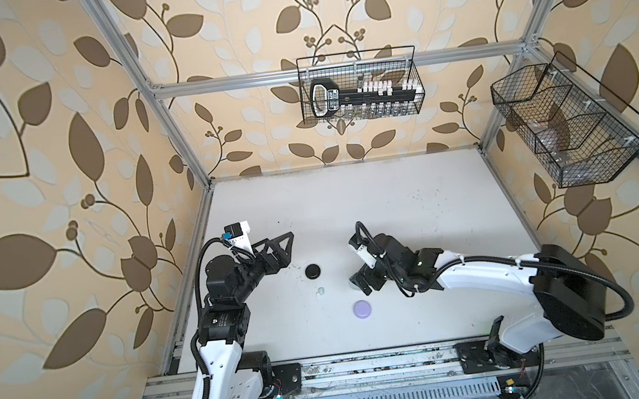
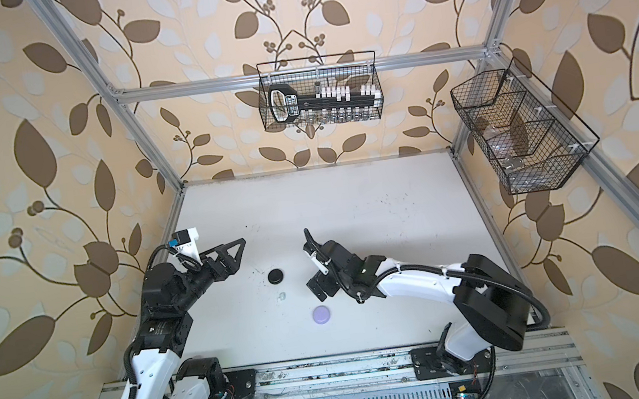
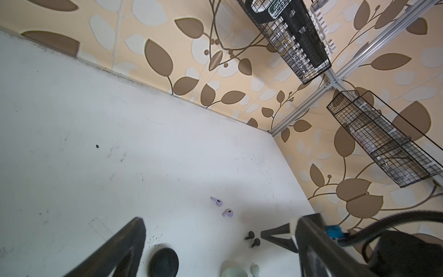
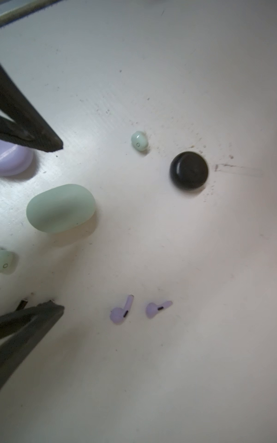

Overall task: Insert the wireless bluetooth earbuds into the charging case
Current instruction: 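Lower the open right gripper over the pale green oval case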

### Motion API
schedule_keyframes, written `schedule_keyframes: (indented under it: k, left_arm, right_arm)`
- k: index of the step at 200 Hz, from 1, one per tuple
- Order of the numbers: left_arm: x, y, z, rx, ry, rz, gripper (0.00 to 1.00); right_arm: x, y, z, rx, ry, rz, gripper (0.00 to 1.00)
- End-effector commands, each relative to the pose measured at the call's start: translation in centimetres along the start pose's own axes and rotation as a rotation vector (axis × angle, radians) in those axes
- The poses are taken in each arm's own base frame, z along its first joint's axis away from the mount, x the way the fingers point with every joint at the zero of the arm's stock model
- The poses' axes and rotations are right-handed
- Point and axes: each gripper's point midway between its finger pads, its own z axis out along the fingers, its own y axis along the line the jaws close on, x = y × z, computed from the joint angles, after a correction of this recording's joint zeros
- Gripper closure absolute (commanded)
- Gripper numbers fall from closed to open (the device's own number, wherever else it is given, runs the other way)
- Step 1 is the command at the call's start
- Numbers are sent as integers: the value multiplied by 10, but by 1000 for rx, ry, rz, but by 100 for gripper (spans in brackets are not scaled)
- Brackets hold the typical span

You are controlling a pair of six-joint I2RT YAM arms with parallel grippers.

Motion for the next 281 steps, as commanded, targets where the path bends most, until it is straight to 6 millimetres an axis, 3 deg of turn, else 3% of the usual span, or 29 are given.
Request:
schedule_keyframes:
  k: [1,31,71,106,131,138,154,172,182,192,209,236,259,281]
  left_arm:
    - [-13,-7,-3,6,-35,48,1]
    - [-13,-6,-3,-2,-37,47,1]
    - [-14,-6,-3,-2,-43,47,1]
    - [-13,-6,-3,-1,-37,47,1]
    - [-13,-5,-3,-2,-41,46,1]
    - [-14,-5,-2,-4,-39,45,1]
    - [-13,-6,-2,3,-35,45,1]
    - [-13,-6,-1,7,-41,47,1]
    - [-13,-5,-1,6,-43,47,1]
    - [-12,-5,-1,4,-36,45,1]
    - [-11,-6,0,9,-31,46,1]
    - [-10,-5,3,14,-22,42,1]
    - [-9,-6,5,27,-6,38,1]
    - [-12,-7,5,26,-11,46,1]
  right_arm:
    - [-9,-8,-22,65,-98,2,0]
    - [-21,-34,-40,94,-141,151,0]
    - [-6,-79,-40,-16,-129,328,24]
    - [-5,-109,-65,114,-243,399,21]
    - [-12,-113,-84,167,-337,429,15]
    - [-13,-111,-88,148,-374,444,7]
    - [-15,-103,-90,74,-409,450,3]
    - [-19,-73,-82,-150,-353,374,0]
    - [-16,-64,-76,-178,-307,320,9]
    - [-9,-64,-70,-82,-261,244,18]
    - [-5,-45,-60,-24,-201,110,17]
    - [14,-20,-26,22,9,-74,23]
    - [29,7,-3,-90,109,-135,24]
    - [32,14,11,-125,187,-163,25]
